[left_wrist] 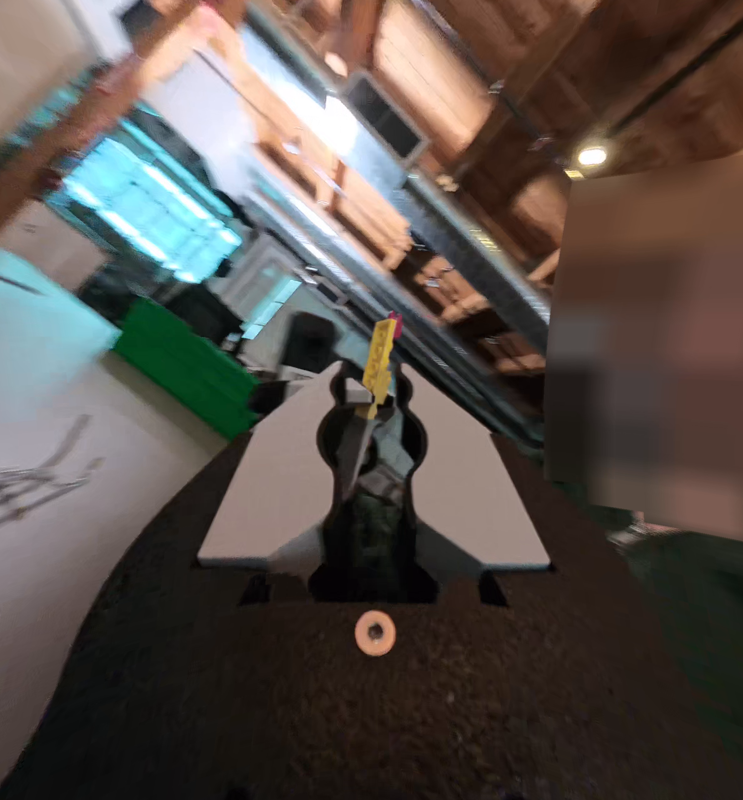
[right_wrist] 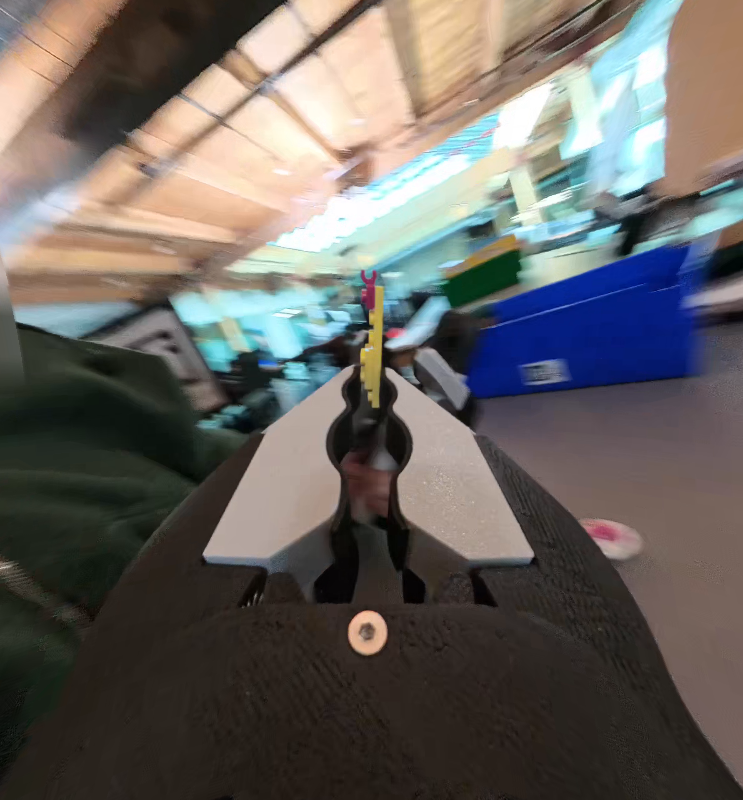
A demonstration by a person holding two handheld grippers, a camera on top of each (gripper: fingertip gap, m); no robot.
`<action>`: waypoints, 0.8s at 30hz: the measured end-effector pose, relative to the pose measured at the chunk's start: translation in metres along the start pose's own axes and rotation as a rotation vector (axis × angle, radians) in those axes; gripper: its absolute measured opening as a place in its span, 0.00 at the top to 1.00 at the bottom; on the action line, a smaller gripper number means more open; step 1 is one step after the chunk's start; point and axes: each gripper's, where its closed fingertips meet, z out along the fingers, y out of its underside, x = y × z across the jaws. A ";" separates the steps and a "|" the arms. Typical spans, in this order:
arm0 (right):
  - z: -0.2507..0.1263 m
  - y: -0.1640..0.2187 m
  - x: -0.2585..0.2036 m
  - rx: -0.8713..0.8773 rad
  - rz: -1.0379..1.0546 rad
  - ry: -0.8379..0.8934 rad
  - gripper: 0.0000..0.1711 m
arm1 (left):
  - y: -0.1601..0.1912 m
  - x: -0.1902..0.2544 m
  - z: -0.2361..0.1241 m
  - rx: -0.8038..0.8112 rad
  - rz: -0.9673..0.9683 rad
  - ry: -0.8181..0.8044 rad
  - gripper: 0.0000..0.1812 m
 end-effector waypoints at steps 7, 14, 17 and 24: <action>-0.033 -0.010 0.052 -0.231 -0.737 0.667 0.97 | -0.008 -0.020 0.004 0.009 0.264 -0.364 0.77; -0.030 -0.006 0.054 -0.346 -0.982 0.785 0.97 | -0.005 -0.024 0.017 -0.042 0.407 -0.452 0.87; -0.030 -0.007 0.052 -0.359 -1.041 0.807 0.97 | -0.007 -0.027 0.014 -0.030 0.430 -0.479 0.94; -0.030 -0.007 0.053 -0.379 -1.095 0.839 0.96 | -0.010 -0.031 0.013 -0.019 0.409 -0.493 0.86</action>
